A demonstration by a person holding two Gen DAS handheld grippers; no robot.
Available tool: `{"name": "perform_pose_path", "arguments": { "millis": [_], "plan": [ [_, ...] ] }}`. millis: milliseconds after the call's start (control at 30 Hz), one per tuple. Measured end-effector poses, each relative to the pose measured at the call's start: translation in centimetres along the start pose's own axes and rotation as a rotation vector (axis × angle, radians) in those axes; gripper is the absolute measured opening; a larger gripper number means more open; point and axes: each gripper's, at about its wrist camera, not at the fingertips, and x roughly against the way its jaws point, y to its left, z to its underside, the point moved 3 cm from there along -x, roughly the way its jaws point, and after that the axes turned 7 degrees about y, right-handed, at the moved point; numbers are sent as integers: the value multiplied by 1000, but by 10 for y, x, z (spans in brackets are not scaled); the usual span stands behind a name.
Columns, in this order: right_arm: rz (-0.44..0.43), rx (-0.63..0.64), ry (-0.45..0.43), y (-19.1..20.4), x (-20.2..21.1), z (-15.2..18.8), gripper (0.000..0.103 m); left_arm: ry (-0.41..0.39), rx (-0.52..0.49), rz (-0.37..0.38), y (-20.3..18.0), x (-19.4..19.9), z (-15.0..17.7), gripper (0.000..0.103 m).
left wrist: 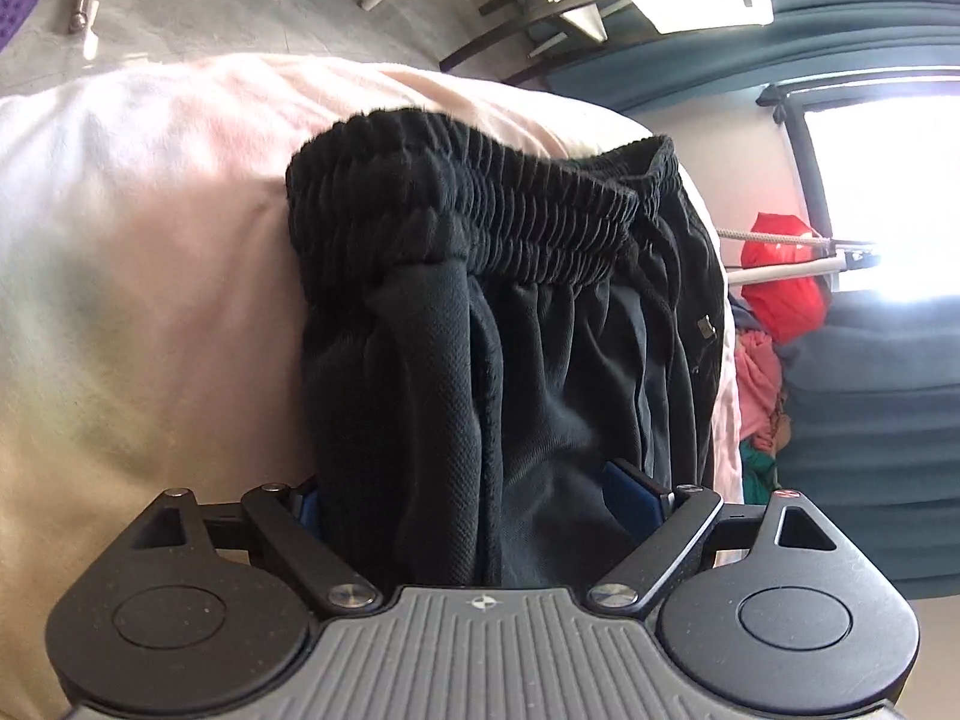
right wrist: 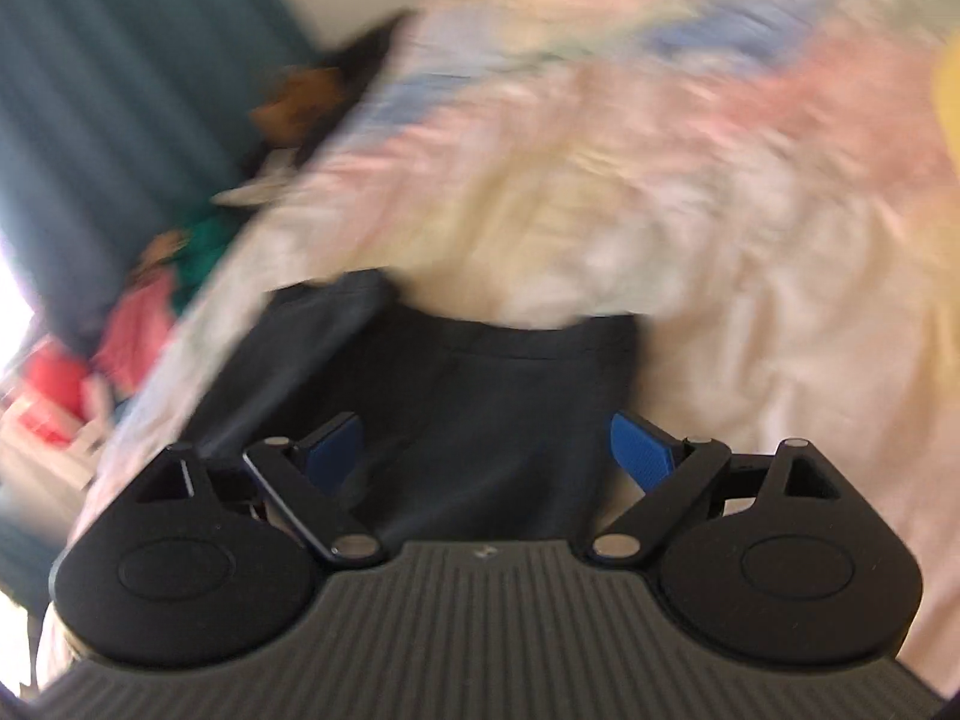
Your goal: Fold clothes
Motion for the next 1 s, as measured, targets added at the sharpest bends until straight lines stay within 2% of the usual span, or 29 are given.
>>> {"name": "perform_pose_path", "arguments": {
  "millis": [267,500,600,800,933,1000],
  "plan": [
    [112,-181,70,-45,-44,-13,93,9,-5,9,3,-3,2,89],
    [-204,-165,111,-22,-48,-6,94,19,9,29,2,-13,-6,89],
    [-328,-125,48,-8,-33,-11,94,21,16,35,3,-11,-5,89],
    [-231,-101,94,-6,-42,-9,94,21,33,39,6,-13,-8,88],
    [-161,-157,208,-19,-62,-4,92,23,34,27,6,-14,-8,87],
    [-157,-128,200,-15,-61,-3,93,26,32,26,6,-14,-8,87]
  ]
}}
